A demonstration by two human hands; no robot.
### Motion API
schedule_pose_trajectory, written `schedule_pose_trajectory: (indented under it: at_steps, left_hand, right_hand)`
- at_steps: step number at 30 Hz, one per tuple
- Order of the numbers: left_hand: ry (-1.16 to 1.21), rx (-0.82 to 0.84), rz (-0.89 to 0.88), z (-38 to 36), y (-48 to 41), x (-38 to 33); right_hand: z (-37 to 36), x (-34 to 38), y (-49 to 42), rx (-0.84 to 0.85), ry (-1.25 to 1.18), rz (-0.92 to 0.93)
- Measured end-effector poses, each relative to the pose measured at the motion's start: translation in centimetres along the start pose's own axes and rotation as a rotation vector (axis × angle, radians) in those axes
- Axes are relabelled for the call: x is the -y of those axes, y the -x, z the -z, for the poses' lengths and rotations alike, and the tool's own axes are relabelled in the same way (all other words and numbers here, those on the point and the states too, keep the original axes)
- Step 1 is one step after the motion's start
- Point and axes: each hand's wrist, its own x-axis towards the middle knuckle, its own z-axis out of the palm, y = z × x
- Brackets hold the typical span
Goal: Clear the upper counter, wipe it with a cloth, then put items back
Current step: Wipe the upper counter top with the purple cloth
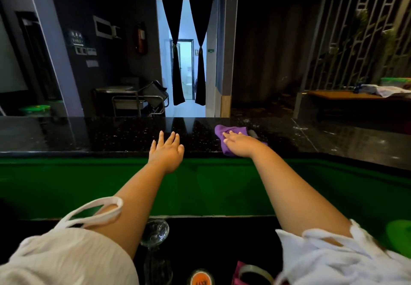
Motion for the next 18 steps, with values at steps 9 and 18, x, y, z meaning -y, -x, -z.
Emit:
schedule_pose_trajectory:
  at_steps: [9,18]
  left_hand:
    - [-0.010,0.004,-0.038,1.0,-1.3,0.7]
    - [-0.010,-0.052,0.050,-0.1,-5.2,0.5]
  right_hand:
    - [-1.1,2.5,-0.3,-0.022,0.011,0.290]
    - [0.4,0.7,-7.6,-0.052,0.031,-0.057]
